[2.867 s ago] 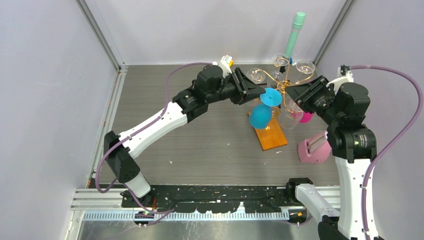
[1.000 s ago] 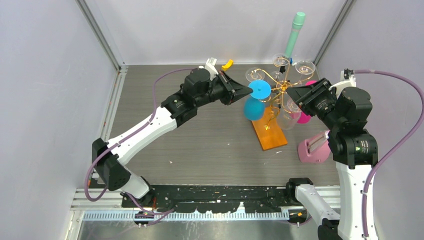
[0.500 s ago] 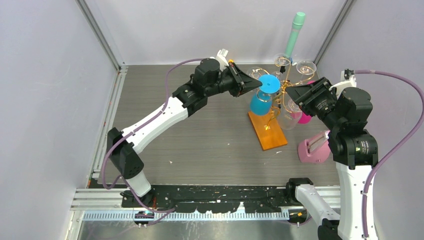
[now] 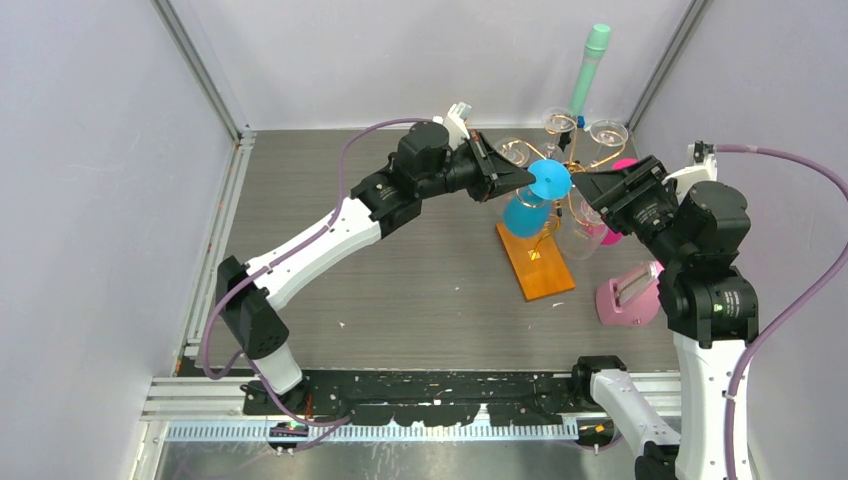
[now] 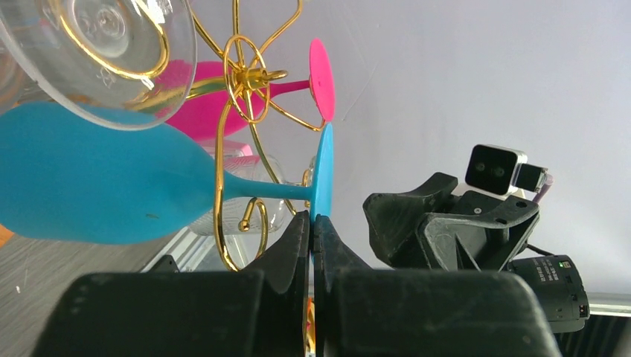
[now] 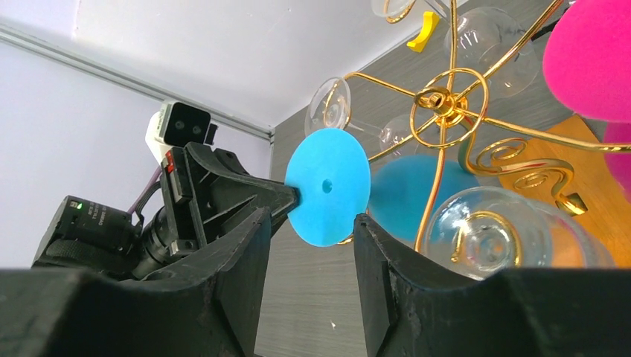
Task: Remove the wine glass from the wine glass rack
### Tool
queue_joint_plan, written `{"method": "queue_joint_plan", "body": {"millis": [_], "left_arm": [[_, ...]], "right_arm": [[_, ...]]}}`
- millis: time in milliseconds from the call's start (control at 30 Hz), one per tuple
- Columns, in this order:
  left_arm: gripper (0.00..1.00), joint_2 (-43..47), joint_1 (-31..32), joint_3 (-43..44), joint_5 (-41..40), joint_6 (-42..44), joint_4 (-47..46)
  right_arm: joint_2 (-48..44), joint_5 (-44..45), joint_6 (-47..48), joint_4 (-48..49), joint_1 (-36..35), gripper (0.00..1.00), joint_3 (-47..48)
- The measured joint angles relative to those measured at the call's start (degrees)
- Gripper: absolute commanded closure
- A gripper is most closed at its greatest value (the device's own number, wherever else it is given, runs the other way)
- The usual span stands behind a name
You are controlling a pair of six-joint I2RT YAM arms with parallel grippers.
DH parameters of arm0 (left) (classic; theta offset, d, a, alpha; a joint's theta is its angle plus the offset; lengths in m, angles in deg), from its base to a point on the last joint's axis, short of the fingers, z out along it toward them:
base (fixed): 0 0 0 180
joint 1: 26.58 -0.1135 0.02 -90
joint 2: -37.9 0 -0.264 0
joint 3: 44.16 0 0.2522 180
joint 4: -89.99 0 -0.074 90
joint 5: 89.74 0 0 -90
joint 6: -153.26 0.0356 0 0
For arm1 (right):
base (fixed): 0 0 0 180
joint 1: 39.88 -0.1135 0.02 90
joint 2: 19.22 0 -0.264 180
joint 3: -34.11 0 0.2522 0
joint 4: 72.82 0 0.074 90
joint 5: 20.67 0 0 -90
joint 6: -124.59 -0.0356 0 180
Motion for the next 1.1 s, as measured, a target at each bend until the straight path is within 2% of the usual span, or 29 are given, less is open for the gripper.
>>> {"method": "queue_joint_plan", "body": {"millis": [433,767,1100], "left_arm": [[1.00,0.55,0.04,-0.68,0.26,2.75,0.33],[1.00,-3.50,0.35,4.46,3.39,3.30,2.91],[1.00,-3.76,1.31,4.52,4.39,4.68,5.49]], "right_arm": [[-0.68,-0.31,-0.92,0.98,0.00,0.48,0.00],[-0.76,-0.46,-1.07,1.07,0.00,0.48,0.00],[-0.74,-0.46,-1.09,1.07,0.00,0.48,-0.02]]}}
